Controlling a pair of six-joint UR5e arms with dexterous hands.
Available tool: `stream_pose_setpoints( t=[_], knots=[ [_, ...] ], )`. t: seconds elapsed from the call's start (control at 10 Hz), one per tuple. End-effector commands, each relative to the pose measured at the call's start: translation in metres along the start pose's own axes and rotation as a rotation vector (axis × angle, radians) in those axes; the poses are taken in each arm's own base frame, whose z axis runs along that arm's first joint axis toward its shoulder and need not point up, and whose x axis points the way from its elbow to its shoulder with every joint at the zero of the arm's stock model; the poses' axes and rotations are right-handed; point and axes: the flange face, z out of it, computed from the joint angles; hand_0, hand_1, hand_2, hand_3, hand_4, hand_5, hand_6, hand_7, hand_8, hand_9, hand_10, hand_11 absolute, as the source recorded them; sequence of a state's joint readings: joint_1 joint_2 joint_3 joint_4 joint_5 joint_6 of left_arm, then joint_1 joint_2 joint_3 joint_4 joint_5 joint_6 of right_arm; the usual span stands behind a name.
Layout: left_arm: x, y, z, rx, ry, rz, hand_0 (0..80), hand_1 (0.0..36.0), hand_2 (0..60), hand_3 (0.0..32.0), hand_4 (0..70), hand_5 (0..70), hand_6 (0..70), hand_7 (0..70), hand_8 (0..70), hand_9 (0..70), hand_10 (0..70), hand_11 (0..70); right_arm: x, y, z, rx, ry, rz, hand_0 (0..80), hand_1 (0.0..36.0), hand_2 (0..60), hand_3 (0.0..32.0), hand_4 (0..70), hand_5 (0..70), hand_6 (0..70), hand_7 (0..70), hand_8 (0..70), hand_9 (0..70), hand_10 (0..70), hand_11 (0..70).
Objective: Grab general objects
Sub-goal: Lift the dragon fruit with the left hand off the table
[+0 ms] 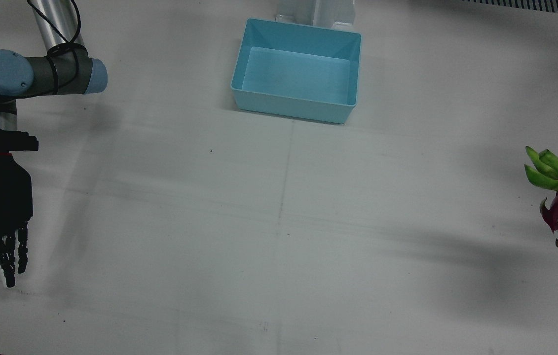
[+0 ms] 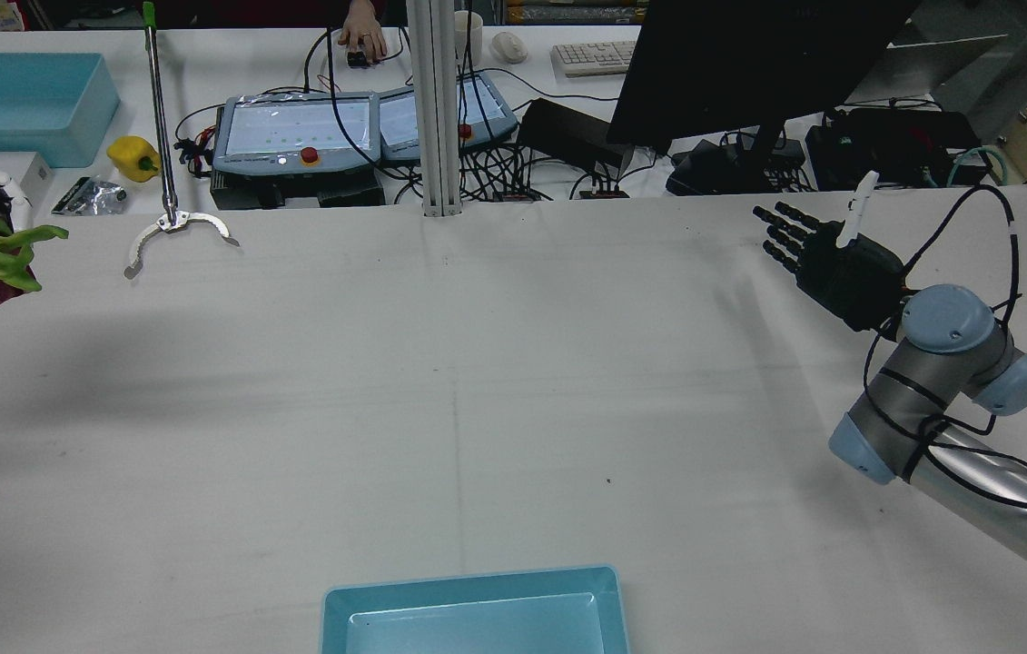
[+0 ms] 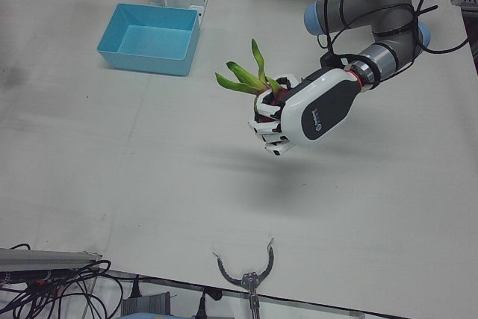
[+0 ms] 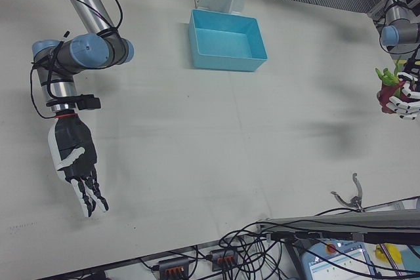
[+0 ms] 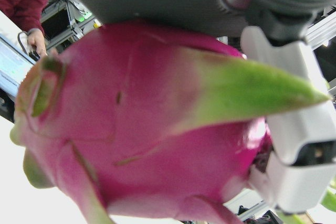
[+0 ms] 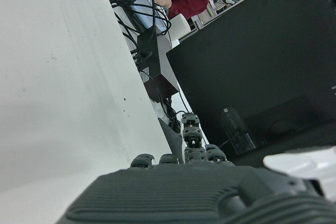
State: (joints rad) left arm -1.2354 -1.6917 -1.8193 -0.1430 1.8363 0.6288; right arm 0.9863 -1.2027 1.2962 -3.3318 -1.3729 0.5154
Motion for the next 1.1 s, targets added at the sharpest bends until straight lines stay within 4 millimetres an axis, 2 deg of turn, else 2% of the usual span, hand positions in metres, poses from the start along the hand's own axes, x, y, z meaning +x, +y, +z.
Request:
stream_pose_setpoints(
  t=[0.0,0.1,0.2,0.3,0.4,0.6,0.8,1.0],
  knots=[
    [-0.037,0.037,0.030,-0.168,-0.024,-0.156,80.0,36.0,60.0,0.0,70.0,70.0,61.8,54.9,65.8,70.0,70.0,70.0,0.000,0.000,0.000,0.000,0.000,0.000,0.0,0.0,0.0,0.0,0.0,0.0,0.0,0.0,0.0,0.0,0.0,0.0],
    [-0.063,0.060,0.046,-0.236,-0.050,-0.216,80.0,36.0,60.0,0.0,70.0,70.0,62.3,55.8,65.2,70.0,70.0,70.0,0.000,0.000,0.000,0.000,0.000,0.000,0.0,0.0,0.0,0.0,0.0,0.0,0.0,0.0,0.0,0.0,0.0,0.0],
    [-0.077,0.078,0.056,-0.279,-0.066,-0.254,80.0,36.0,60.0,0.0,70.0,70.0,63.2,57.6,64.7,70.0,70.0,70.0,0.000,0.000,0.000,0.000,0.000,0.000,0.0,0.0,0.0,0.0,0.0,0.0,0.0,0.0,0.0,0.0,0.0,0.0],
    [-0.082,0.090,0.063,-0.320,-0.065,-0.293,80.0,36.0,60.0,0.0,70.0,70.0,66.0,59.3,65.3,70.0,70.0,70.0,0.000,0.000,0.000,0.000,0.000,0.000,0.0,0.0,0.0,0.0,0.0,0.0,0.0,0.0,0.0,0.0,0.0,0.0],
    [-0.091,0.113,0.071,-0.366,-0.073,-0.327,80.0,36.0,60.0,0.0,70.0,70.0,69.5,62.1,68.5,70.0,70.0,70.0,0.000,0.000,0.000,0.000,0.000,0.000,0.0,0.0,0.0,0.0,0.0,0.0,0.0,0.0,0.0,0.0,0.0,0.0],
    [-0.114,0.163,0.086,-0.448,-0.107,-0.407,80.0,36.0,60.0,0.0,70.0,70.0,70.0,64.5,70.0,70.0,70.0,70.0,0.000,0.000,0.000,0.000,0.000,0.000,0.0,0.0,0.0,0.0,0.0,0.0,0.0,0.0,0.0,0.0,0.0,0.0],
    [-0.126,0.207,0.091,-0.510,-0.130,-0.444,80.0,36.0,60.0,0.0,70.0,70.0,70.0,66.7,70.0,70.0,70.0,70.0,0.000,0.000,0.000,0.000,0.000,0.000,0.0,0.0,0.0,0.0,0.0,0.0,0.0,0.0,0.0,0.0,0.0,0.0],
    [-0.131,0.233,0.092,-0.538,-0.148,-0.462,80.0,36.0,60.0,0.0,70.0,70.0,70.0,66.6,69.4,70.0,70.0,70.0,0.000,0.000,0.000,0.000,0.000,0.000,0.0,0.0,0.0,0.0,0.0,0.0,0.0,0.0,0.0,0.0,0.0,0.0]
  ],
)
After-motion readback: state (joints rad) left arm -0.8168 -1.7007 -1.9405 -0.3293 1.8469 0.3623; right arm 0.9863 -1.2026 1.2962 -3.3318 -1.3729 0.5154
